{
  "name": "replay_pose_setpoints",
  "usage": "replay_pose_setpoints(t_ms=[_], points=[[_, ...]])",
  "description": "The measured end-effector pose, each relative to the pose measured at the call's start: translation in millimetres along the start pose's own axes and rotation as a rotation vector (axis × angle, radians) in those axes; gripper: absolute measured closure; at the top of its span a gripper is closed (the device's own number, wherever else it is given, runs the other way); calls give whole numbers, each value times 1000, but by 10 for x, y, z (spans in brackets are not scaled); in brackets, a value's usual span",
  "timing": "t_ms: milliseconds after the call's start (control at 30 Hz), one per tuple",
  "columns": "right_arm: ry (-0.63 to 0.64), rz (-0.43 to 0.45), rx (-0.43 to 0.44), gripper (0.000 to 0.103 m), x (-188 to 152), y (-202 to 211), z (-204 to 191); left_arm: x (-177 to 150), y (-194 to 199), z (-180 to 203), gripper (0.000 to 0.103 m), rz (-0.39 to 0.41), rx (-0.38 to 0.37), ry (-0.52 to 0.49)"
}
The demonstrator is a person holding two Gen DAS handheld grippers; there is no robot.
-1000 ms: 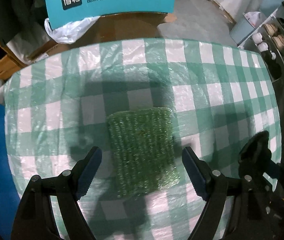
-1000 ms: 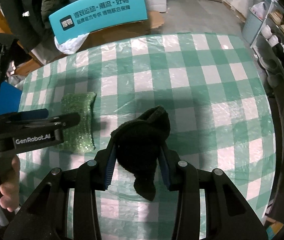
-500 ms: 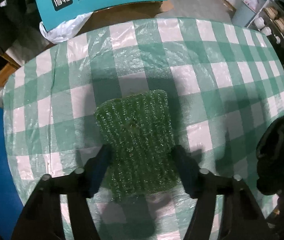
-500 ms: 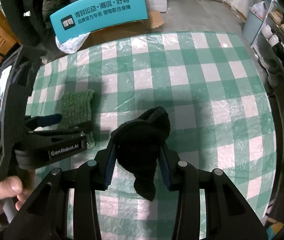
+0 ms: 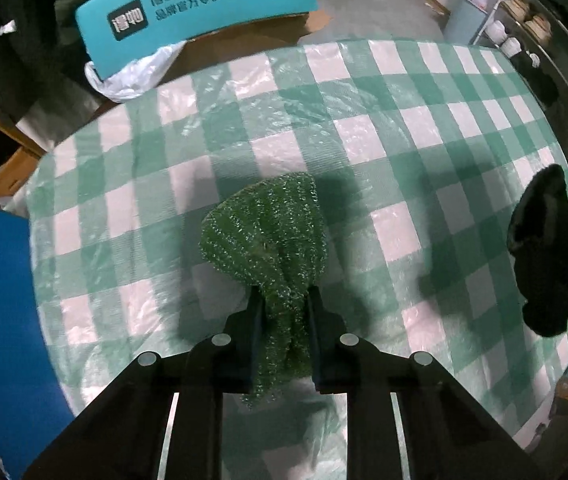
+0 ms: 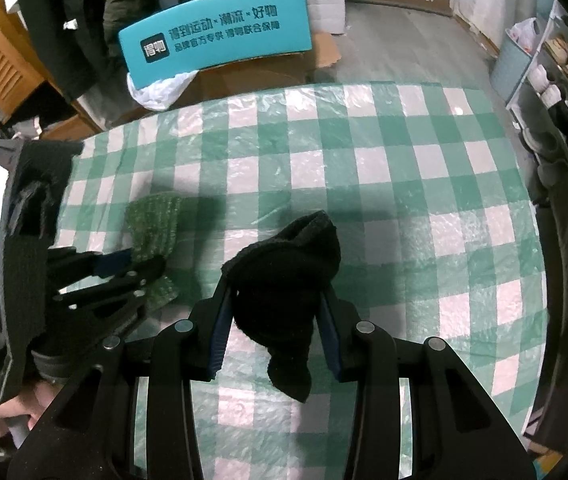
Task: Organize soft objects
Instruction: 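Lift the green scrubber and black sock and carry them toward the box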
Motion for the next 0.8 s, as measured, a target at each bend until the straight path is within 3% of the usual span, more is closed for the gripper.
replay_pose_setpoints(t_ms=[800], points=[[135, 95, 58, 64, 28, 704, -722, -279, 1139, -373, 84, 171, -36, -47]])
Point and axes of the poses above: each gripper's, at about its wrist camera, not at the fingertips, and y roughly against the way its jaws point, z to its right, x to its top, the point moved 8 cm from there along -y, roughly the way its jaws point, and after that the axes turned 5 degrees about z, right-handed, at the moved point
